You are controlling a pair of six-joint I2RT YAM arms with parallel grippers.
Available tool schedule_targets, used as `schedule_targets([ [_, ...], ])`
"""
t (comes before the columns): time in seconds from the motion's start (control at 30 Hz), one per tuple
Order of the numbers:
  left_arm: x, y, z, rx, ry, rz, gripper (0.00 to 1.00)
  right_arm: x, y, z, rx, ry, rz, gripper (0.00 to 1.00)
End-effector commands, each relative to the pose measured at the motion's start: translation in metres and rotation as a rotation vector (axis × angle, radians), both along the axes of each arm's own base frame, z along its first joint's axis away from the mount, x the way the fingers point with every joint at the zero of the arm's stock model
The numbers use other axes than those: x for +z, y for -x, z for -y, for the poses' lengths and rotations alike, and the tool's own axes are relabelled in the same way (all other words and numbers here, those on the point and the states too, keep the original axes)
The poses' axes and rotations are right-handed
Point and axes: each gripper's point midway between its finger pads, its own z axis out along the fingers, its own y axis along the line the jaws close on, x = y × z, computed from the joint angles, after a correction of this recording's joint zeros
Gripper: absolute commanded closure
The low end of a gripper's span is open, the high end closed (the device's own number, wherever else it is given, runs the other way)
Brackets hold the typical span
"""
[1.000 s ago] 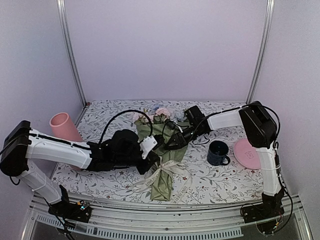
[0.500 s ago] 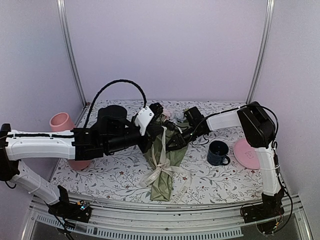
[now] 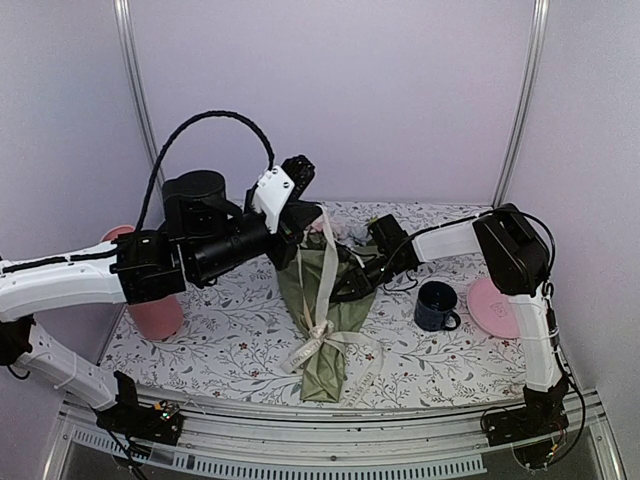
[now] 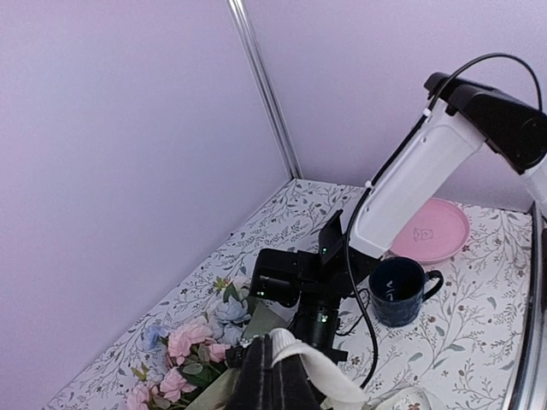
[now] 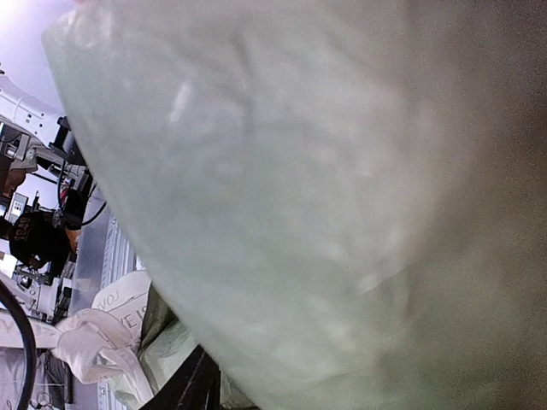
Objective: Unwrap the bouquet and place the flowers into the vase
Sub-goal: Untie the ribbon from the tied bouquet.
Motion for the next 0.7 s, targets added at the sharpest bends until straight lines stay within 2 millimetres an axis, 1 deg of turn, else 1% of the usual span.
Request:
schedule_targets([
  [0.0,0.038,0.004,-0.015,0.049,0.022,0.08,1.0,-0.033,0.005,0.005,-0.02,0.091,-0.046,0.5],
  [0.1,0.052,0.003,-0.026,0.092,0.028,0.114,1.0,-0.033,0.006,0.005,-0.02,0.091,-0.049,0.51],
  [0.17,0.057,0.002,-0.033,0.115,0.022,0.128,1.0,-0.033,0.006,0.005,-0.02,0.091,-0.049,0.5],
  [0.23,0.055,-0.001,-0.039,0.145,0.003,0.131,1.0,-0.033,0.006,0.005,-0.019,0.09,-0.049,0.5],
  [0.3,0.047,-0.006,-0.047,0.202,-0.02,0.117,1.0,-0.03,0.005,0.004,-0.019,0.087,-0.048,0.5],
  [0.37,0.033,-0.013,-0.056,0.264,-0.04,0.076,1.0,-0.021,0.004,0.003,-0.017,0.075,-0.039,0.5],
  [0.5,-0.009,-0.023,-0.073,0.374,-0.085,-0.092,1.0,0.019,-0.004,0.003,-0.013,0.031,0.021,0.49],
  [0.57,-0.034,-0.028,-0.085,0.439,-0.118,-0.193,1.0,0.044,-0.008,0.007,-0.014,0.0,0.047,0.48],
  [0.67,-0.08,-0.031,-0.106,0.515,-0.134,-0.407,1.0,0.077,-0.011,0.017,-0.01,-0.041,0.086,0.45],
])
